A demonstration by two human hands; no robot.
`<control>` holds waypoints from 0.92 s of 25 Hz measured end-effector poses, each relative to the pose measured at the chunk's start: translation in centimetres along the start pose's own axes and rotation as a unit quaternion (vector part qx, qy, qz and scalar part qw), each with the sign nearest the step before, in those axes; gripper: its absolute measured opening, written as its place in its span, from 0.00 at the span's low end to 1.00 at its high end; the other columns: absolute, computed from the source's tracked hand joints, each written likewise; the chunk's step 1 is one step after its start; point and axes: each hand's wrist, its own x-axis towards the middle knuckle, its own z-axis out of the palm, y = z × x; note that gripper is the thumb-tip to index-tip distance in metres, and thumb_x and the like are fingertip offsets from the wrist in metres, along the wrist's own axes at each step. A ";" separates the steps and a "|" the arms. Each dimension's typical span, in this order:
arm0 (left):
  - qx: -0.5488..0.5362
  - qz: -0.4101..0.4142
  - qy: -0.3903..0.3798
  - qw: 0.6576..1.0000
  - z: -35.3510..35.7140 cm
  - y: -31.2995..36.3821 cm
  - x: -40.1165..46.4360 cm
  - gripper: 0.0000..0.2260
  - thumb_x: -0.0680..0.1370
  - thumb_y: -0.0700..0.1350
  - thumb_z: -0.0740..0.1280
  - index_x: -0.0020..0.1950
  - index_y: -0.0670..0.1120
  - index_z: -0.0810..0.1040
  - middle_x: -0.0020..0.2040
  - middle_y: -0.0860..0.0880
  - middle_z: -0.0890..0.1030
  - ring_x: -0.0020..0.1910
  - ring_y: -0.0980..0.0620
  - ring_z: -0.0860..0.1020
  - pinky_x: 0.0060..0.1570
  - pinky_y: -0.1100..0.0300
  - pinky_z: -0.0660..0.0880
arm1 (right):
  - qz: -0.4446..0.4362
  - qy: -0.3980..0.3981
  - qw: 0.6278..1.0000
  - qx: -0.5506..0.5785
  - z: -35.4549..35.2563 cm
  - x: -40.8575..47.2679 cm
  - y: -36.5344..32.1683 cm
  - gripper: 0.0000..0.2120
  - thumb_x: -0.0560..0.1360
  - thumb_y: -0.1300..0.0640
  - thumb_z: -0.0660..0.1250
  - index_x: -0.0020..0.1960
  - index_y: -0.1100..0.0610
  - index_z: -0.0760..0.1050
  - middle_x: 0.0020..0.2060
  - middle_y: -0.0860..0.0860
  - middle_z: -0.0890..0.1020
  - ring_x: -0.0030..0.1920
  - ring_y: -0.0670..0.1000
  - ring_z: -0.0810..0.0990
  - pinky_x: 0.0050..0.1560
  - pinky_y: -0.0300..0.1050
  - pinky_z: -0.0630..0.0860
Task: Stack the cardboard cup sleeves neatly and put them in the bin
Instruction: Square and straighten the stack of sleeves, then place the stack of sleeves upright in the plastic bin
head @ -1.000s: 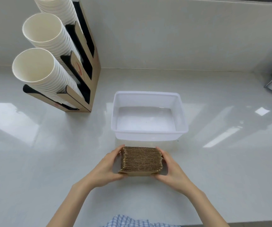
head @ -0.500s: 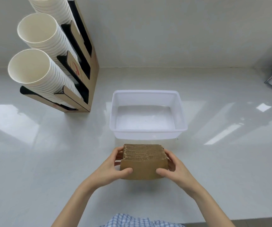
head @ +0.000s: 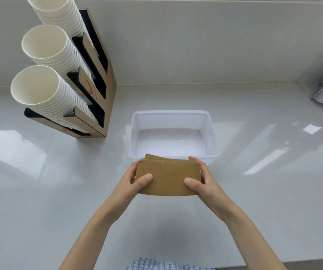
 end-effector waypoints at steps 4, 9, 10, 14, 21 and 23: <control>-0.059 0.016 0.000 0.998 0.2 1.4 0.8 0.29 0.64 0.57 0.66 0.63 0.49 0.70 0.60 0.49 0.78 0.57 0.55 0.78 0.53 0.63 0.76 | -0.018 0.031 0.999 0.033 0.7 0.6 -1.2 0.42 0.54 0.44 0.67 0.66 0.44 0.58 0.54 0.45 0.75 0.53 0.44 0.77 0.56 0.40 0.72; -0.098 0.015 -0.006 0.995 0.3 3.0 1.8 0.26 0.67 0.56 0.65 0.62 0.46 0.73 0.60 0.48 0.78 0.57 0.55 0.76 0.59 0.61 0.73 | -0.025 0.061 0.994 0.082 1.0 1.3 -2.4 0.40 0.56 0.46 0.68 0.66 0.51 0.61 0.51 0.47 0.76 0.51 0.46 0.78 0.63 0.45 0.71; -0.095 0.010 -0.009 0.995 0.2 3.3 2.1 0.26 0.67 0.56 0.65 0.62 0.46 0.73 0.60 0.47 0.78 0.59 0.54 0.76 0.61 0.59 0.72 | -0.021 0.067 0.994 0.085 1.0 1.5 -2.6 0.39 0.58 0.48 0.68 0.67 0.52 0.61 0.51 0.47 0.77 0.51 0.47 0.78 0.65 0.47 0.71; -0.078 -0.018 -0.003 0.997 -0.1 4.4 4.1 0.19 0.70 0.54 0.63 0.57 0.47 0.76 0.57 0.48 0.80 0.57 0.54 0.77 0.60 0.58 0.71 | -0.006 0.094 0.990 0.108 0.8 2.1 -3.2 0.27 0.72 0.56 0.66 0.68 0.56 0.60 0.50 0.48 0.76 0.51 0.49 0.78 0.62 0.49 0.74; -0.021 -0.069 0.003 0.997 0.5 7.9 9.4 0.08 0.76 0.51 0.61 0.49 0.47 0.74 0.49 0.49 0.78 0.50 0.51 0.79 0.56 0.57 0.74 | 0.022 0.130 0.976 0.174 -0.1 4.3 -4.7 0.19 0.75 0.55 0.62 0.62 0.63 0.69 0.51 0.54 0.78 0.48 0.49 0.78 0.49 0.41 0.76; -0.007 -0.089 0.003 0.996 0.9 9.0 11.4 0.09 0.75 0.51 0.63 0.50 0.46 0.74 0.49 0.47 0.77 0.50 0.49 0.78 0.57 0.55 0.74 | 0.021 0.141 0.969 0.204 -0.5 4.9 -5.1 0.14 0.76 0.56 0.61 0.57 0.63 0.73 0.45 0.53 0.78 0.44 0.49 0.77 0.46 0.40 0.75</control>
